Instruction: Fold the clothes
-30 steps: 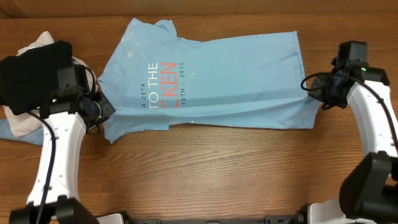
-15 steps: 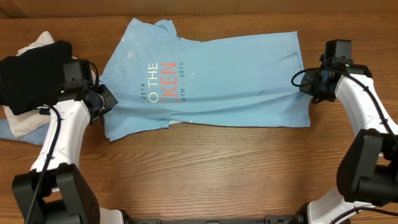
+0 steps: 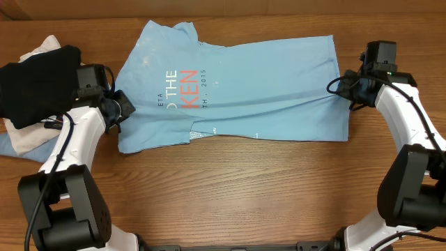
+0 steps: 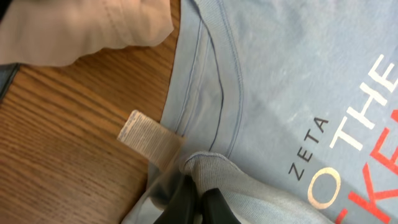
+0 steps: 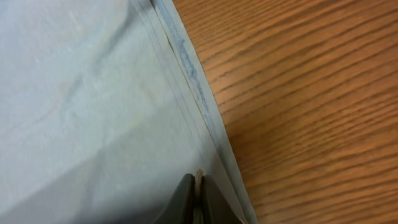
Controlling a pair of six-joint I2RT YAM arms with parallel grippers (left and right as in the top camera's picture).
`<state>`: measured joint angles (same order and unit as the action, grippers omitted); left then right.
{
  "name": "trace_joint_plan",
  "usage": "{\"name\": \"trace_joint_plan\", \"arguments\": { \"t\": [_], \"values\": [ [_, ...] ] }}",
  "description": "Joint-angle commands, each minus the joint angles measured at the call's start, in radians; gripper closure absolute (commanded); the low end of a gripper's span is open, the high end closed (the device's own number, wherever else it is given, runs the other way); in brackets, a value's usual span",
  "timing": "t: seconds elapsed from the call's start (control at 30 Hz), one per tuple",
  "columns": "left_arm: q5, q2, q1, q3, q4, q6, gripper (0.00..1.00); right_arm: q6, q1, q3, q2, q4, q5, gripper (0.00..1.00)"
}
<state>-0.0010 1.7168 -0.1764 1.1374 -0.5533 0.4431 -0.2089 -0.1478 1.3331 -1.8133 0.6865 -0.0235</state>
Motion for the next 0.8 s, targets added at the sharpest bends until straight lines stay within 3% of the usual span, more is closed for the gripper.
{"name": "trace_joint_plan", "arguments": {
  "t": [0.0, 0.3, 0.77],
  "values": [
    [0.002, 0.014, 0.009, -0.003, 0.015, 0.010, 0.95, 0.003, 0.004, 0.001, -0.002, -0.017, 0.003, 0.94],
    [0.002, 0.014, 0.009, -0.003, 0.063, 0.011, 0.95, 0.003, 0.010, 0.001, -0.052, -0.042, 0.003, 0.94],
    [0.002, 0.020, 0.042, -0.004, 0.095, 0.010, 0.95, 0.004, 0.024, 0.001, -0.063, -0.227, 0.004, 0.94]
  ]
}}
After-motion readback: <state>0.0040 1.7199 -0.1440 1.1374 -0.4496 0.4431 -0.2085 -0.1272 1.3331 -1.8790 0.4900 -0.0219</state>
